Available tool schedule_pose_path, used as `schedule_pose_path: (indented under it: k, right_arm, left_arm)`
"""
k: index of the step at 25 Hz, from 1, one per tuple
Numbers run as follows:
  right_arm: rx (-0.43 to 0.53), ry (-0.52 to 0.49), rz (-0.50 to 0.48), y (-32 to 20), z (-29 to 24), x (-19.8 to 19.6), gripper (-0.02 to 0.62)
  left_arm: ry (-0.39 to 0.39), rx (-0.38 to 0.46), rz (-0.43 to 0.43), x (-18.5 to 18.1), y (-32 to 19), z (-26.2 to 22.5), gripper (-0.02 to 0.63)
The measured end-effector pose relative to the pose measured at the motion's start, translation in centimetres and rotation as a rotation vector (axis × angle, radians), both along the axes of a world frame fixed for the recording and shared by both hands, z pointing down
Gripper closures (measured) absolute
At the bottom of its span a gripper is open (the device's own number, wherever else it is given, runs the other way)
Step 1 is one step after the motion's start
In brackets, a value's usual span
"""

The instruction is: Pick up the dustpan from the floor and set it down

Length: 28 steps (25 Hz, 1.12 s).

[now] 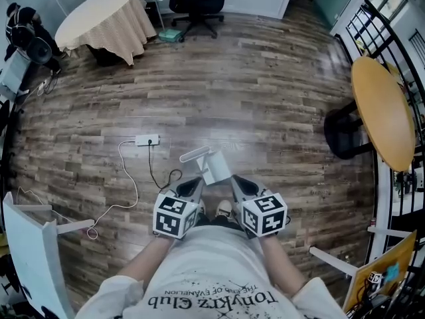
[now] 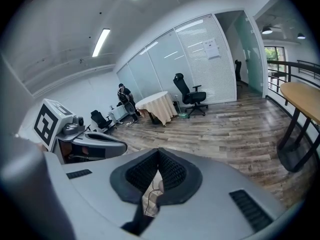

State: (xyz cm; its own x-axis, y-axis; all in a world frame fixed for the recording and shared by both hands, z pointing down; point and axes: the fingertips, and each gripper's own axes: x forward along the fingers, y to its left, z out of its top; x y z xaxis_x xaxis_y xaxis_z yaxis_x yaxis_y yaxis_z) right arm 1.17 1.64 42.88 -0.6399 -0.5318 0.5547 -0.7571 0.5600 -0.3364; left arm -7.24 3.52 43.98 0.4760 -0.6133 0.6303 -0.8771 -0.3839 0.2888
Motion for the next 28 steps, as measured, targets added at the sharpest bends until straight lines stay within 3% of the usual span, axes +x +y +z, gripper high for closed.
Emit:
schedule_pose_path:
  k: [7, 28]
  right_arm:
    - [0.027, 0.058, -0.052, 1.4, 0.1, -0.3, 0.571]
    - [0.027, 0.053, -0.115, 2.3, 0.0, -2.3, 0.571]
  left_arm:
    - [0.025, 0.009, -0.013, 0.0, 0.2, -0.7, 0.583]
    - [0.039, -0.006, -0.029, -1.0, 1.5, -0.6, 0.583]
